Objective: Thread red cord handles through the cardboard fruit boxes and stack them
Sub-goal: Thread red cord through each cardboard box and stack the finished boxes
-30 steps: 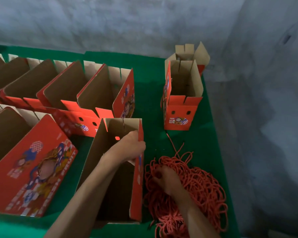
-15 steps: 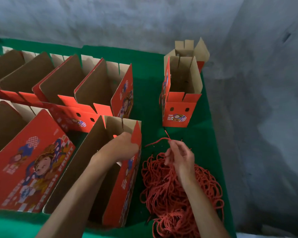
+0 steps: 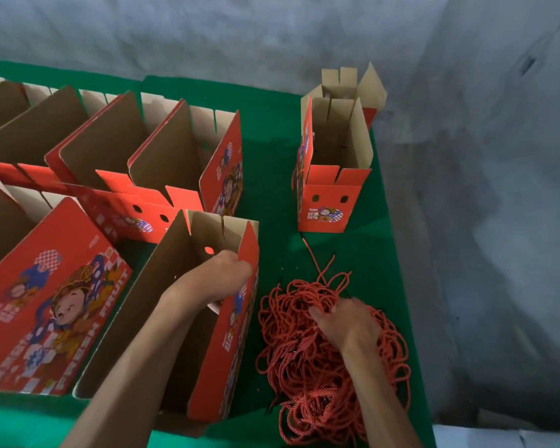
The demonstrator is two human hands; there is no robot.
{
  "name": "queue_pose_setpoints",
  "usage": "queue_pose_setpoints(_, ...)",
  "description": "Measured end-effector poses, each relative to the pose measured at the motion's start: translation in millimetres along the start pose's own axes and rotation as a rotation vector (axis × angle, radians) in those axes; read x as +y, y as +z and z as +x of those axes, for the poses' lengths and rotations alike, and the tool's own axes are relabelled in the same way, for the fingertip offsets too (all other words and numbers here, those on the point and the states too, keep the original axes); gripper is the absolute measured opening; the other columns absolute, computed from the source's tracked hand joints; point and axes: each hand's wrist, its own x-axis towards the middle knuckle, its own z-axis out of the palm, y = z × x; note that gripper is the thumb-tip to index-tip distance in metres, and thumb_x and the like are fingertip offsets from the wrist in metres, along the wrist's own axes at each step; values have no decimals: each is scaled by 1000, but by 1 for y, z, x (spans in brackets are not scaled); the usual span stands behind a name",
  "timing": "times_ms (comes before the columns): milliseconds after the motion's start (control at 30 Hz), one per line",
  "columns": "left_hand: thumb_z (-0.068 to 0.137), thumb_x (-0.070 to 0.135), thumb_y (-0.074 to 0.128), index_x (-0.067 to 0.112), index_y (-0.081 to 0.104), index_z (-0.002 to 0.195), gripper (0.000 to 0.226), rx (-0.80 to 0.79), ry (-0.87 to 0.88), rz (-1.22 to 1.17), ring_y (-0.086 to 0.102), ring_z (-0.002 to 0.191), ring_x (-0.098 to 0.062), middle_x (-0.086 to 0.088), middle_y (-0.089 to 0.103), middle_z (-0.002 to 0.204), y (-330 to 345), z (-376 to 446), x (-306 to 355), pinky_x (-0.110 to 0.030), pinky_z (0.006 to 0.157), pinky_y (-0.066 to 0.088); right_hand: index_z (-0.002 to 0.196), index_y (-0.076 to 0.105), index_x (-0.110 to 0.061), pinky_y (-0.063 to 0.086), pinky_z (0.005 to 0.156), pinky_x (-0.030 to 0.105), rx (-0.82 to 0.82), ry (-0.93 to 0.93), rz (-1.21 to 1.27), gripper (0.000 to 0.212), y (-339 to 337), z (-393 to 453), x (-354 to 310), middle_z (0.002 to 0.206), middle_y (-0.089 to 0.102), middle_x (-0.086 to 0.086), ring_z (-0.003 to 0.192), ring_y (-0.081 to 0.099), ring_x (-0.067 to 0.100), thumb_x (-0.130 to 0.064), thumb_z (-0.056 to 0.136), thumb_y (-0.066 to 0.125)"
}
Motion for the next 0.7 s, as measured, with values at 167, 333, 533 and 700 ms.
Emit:
queue_pose_setpoints(167,98,22,46,5,53,107,21,-35,-43,-18,74,79,-37,-18,69,103,0,0,1,-43,54,63,118,72,-25,41,104,38,151,-389,6,31,22,10,-25,121,62,-4,121,54,21,-46,100,59)
queue_pose_setpoints(333,99,24,46,12,52,97,14,-42,-47,-25,74,75,-32,-10,68,93,-2,0,-1,-36,51,60,112,74,-24,35,111,39,-7,-370,-175,21,46,22,-36,122,66,-1,124,52,25,-32,102,58)
queue_pose_setpoints(533,97,28,50,12,50,117,25,-33,-75,-82,74,78,-31,-10,68,98,-6,2,-8,-36,52,61,95,72,-32,37,100,33,168,-373,192,22,47,18,-21,95,67,-15,96,59,11,-50,99,61)
queue_pose_setpoints(700,96,34,52,8,61,119,36,-55,-97,-130,77,81,-30,-14,75,101,-8,3,-13,-43,74,64,97,78,-32,37,104,31,186,-377,305,25,34,9,-23,96,74,-17,96,64,7,-52,98,64)
